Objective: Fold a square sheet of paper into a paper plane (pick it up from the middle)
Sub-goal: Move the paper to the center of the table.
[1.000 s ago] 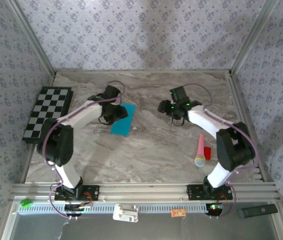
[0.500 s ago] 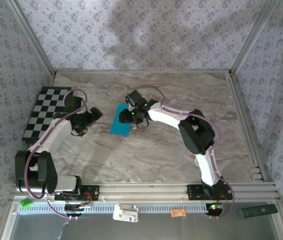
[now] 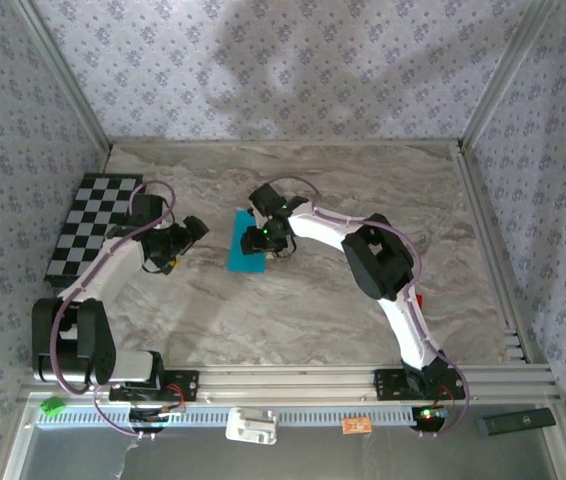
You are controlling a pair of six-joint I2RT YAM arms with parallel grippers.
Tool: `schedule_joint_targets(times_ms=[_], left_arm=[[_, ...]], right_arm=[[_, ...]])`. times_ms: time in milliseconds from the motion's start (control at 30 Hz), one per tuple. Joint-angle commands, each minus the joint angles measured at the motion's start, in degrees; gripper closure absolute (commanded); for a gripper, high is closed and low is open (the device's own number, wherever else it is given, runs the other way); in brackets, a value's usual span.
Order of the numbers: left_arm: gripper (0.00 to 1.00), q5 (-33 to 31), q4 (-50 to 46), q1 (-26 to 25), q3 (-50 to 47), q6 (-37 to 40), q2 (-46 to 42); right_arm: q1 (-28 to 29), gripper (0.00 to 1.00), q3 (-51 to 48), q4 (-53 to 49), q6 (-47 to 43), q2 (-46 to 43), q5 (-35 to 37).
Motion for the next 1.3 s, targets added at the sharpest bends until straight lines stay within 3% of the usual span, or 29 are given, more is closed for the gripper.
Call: schedule_joint_targets(times_ms=[0, 100, 200, 467, 567, 800, 967, 1267], left_arm=[[0.00, 3.4, 0.1, -0.4, 1.4, 2.6, 1.1], [0.00, 3.9, 0.0, -2.5, 2.4, 3.7, 2.2], [0.00, 4.2, -0.1, -5.2, 3.9, 3.8, 3.9], [0.00, 6.3, 4.1, -12.2, 2.9, -3.5, 6.5], [0.01, 6.9, 7.7, -14.9, 0.6, -7.9, 6.5], [0.17, 6.2, 11.8, -20.3, -1.9, -13.0, 6.7], [0.31, 7.4, 13.8, -21.6, -2.5, -13.8, 8.9], [0.48, 10.3, 15.2, -23.4, -0.4, -12.4, 15.0]], right_arm=[[-2.4, 0.52, -6.4, -10.5, -12.4, -2.9, -0.7], [-3.6, 0.52, -10.1, -12.9, -20.7, -6.1, -0.5], [-4.5, 0.53, -8.7, -16.5, -22.7, -8.4, -1.4], [-7.5, 0.52, -14.6, -3.7, 0.3, -17.0, 2.1], [-7.7, 0.55, -16.5, -1.0, 3.4, -16.4, 2.5], [-7.7, 0.62, -16.1, -0.6, 4.2, -12.7, 0.8], [-7.7, 0.65, -16.4, -0.3, 4.5, -10.8, 0.9], [-8.1, 0.67, -17.7, -0.7, 5.4, -8.2, 2.9]])
